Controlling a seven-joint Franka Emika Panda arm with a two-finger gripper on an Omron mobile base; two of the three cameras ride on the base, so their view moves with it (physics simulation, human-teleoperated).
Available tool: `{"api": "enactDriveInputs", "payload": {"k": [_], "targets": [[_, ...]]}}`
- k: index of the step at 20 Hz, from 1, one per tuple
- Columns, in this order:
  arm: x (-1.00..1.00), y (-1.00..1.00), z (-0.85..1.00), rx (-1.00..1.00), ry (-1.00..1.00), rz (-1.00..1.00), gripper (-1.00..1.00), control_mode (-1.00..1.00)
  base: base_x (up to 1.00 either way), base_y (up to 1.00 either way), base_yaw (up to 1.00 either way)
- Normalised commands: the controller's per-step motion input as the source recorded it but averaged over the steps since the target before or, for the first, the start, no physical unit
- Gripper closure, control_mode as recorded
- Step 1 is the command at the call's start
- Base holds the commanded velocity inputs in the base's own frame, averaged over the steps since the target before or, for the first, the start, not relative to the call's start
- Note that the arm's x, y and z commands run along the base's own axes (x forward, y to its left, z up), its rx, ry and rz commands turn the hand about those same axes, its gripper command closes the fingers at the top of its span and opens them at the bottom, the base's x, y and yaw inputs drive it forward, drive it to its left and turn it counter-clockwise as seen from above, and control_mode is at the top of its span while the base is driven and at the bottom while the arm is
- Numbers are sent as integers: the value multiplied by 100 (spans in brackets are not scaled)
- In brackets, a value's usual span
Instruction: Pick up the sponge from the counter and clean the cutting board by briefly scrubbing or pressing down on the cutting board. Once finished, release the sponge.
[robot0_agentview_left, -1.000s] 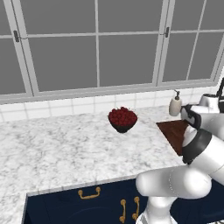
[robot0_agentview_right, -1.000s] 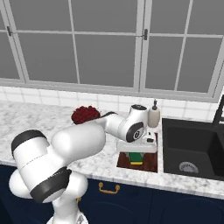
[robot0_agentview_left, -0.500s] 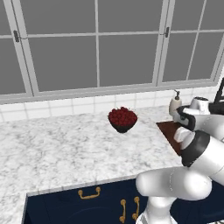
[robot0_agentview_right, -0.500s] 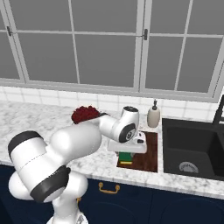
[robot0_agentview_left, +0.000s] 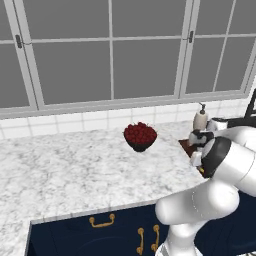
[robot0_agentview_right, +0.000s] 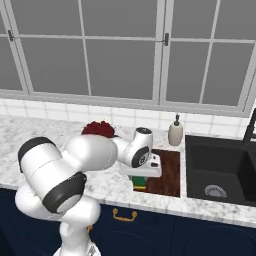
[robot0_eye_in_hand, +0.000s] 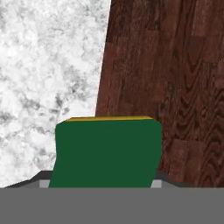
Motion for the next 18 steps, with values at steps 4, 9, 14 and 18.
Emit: {"api": "enactDriveInputs", "payload": {"k": [4,9,14,18], "targets": [[31,0,-39,3,0,0,100,-100,0,0,0],[43,0,-7,0,0,0,100,-100,0,0,0],[51,0,0,0,0,0,100,-100,0,0,0],[61,0,0,0,0,0,100,-100,0,0,0]]}}
